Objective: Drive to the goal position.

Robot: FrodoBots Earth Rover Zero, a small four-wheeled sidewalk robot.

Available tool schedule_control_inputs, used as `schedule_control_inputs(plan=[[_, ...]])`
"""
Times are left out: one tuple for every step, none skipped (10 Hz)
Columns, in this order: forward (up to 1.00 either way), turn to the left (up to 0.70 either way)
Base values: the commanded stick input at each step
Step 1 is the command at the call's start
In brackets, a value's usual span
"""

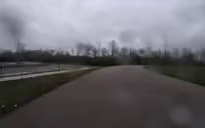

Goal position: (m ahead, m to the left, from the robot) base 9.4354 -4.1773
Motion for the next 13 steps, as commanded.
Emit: schedule_control_inputs(plan=[[0.70,0.00],[0.70,0.00],[0.70,0.00],[0.70,0.00],[0.70,0.00],[0.70,0.00],[0.70,0.00],[0.70,-0.22],[0.70,-0.32],[0.70,-0.35],[0.70,-0.35],[0.70,-0.35],[0.70,-0.35]])
